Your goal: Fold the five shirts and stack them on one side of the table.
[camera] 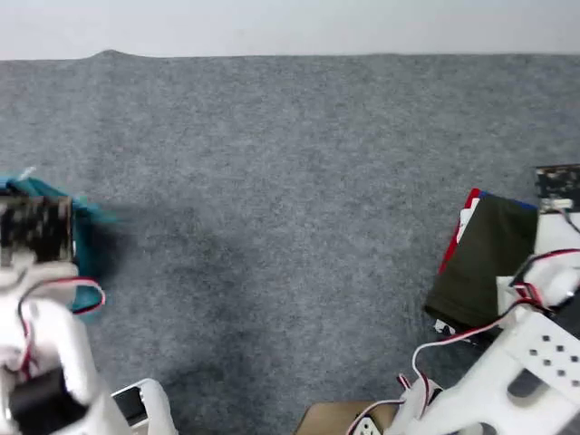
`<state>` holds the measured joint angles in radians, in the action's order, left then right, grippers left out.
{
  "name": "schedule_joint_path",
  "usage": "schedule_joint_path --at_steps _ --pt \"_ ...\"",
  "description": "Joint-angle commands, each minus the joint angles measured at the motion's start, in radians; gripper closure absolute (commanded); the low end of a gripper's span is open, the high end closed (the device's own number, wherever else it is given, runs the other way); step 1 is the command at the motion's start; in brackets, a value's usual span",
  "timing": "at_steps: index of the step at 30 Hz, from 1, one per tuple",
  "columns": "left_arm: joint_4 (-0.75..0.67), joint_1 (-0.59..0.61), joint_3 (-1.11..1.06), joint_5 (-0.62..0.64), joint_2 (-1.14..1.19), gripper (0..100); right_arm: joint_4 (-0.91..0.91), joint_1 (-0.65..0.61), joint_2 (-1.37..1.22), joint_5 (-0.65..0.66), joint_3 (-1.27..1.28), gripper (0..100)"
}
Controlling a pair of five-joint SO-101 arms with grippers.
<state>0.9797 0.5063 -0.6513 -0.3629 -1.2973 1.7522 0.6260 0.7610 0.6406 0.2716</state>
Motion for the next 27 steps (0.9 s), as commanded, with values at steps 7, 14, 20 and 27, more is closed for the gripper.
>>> schedule_joint_path --at_steps 7,14,20,27 --pt "0.138 0.086 0.127 0.017 -0.048 100 0.041 -0.294 0.012 -0.144 -0.002 98.7" --pt "0.301 0.262 -0.081 -0.183 -0.054 100 -0.010 -0.725 -0.067 -0.316 0.075 98.7" --pt "0.230 0.425 -0.318 -0.336 -0.054 100 -0.130 -0.920 -0.246 -0.334 0.075 98.7" --pt "0.161 0.517 -0.492 -0.419 -0.054 100 -0.186 -1.058 -0.544 -0.344 -0.173 84.5"
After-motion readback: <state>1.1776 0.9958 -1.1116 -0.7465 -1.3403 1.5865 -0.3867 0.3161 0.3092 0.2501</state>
